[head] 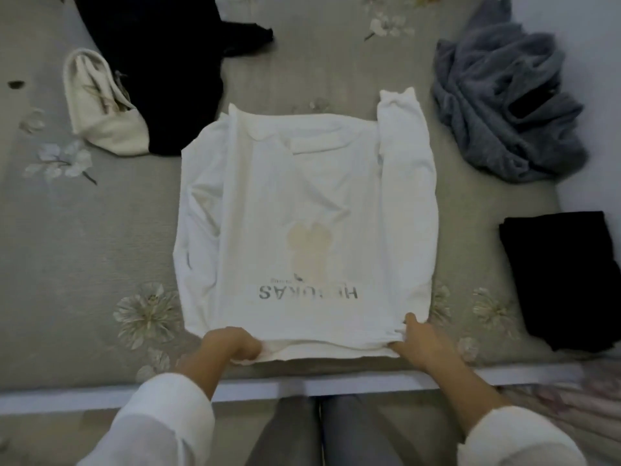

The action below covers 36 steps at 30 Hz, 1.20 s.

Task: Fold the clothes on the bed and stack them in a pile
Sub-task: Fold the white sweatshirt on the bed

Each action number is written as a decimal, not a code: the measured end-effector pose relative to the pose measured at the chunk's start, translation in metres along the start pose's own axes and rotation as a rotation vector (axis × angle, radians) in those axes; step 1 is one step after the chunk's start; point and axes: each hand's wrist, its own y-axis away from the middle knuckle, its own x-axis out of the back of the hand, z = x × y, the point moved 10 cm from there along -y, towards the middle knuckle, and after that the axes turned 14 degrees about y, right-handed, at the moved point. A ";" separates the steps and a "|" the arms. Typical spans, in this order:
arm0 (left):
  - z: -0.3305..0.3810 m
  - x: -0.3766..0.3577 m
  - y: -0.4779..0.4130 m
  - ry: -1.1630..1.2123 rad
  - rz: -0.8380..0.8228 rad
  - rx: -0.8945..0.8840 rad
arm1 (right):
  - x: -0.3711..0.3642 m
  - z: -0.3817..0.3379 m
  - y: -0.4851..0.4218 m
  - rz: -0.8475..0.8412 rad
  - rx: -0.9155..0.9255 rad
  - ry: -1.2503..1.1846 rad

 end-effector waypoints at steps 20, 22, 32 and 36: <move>0.159 0.046 -0.112 0.196 0.611 -0.480 | 0.059 0.096 -0.147 0.387 -0.508 -0.830; 0.160 0.034 -0.130 0.192 0.606 -0.452 | 0.052 0.106 -0.160 0.384 -0.507 -0.974; 0.160 0.027 -0.139 0.165 0.549 -0.402 | -0.054 0.179 -0.110 0.570 -0.976 -1.712; 0.161 0.028 -0.137 0.160 0.498 -0.377 | -0.034 0.173 -0.085 0.741 -1.108 -1.431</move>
